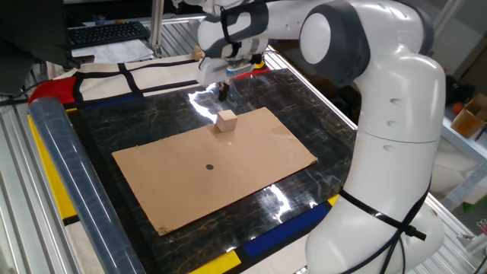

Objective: Grab the block and place it at the designated location

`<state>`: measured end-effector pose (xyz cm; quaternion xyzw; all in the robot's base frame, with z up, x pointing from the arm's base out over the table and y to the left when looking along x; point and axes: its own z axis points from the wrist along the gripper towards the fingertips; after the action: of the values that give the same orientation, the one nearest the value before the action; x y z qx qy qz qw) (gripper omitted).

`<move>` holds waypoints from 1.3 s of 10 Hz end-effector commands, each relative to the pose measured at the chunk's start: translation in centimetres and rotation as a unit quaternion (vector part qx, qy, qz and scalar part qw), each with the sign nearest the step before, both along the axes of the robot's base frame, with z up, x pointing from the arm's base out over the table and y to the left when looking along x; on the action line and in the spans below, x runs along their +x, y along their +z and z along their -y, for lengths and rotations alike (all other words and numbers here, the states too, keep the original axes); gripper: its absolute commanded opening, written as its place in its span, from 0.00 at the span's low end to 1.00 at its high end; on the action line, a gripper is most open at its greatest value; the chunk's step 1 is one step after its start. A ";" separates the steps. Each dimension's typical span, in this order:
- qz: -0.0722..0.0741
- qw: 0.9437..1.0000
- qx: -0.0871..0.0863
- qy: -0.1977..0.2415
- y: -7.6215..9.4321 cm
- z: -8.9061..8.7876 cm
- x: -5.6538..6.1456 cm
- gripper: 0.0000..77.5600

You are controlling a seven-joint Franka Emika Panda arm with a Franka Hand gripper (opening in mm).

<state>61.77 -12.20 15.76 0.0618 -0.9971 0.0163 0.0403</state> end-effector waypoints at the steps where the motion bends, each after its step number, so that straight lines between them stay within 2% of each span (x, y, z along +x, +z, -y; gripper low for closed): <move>1: 0.003 1.000 -0.005 -0.010 -0.5 1.0 -0.7 0.00; 2: 0.003 1.000 -0.006 -0.011 -0.5 1.0 -0.7 0.00; 3: 0.005 1.000 -0.016 -0.012 -1.1 1.0 -0.7 0.00; 6: 0.016 1.000 -0.014 -0.009 -2.3 0.9 -0.8 0.00; 12: 0.017 1.000 -0.009 -0.012 -2.1 0.6 -0.4 0.00; 13: 0.017 1.000 -0.009 -0.012 -2.1 0.6 -0.4 1.00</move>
<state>61.08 -12.84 13.38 0.0486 -0.9981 0.0291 0.0256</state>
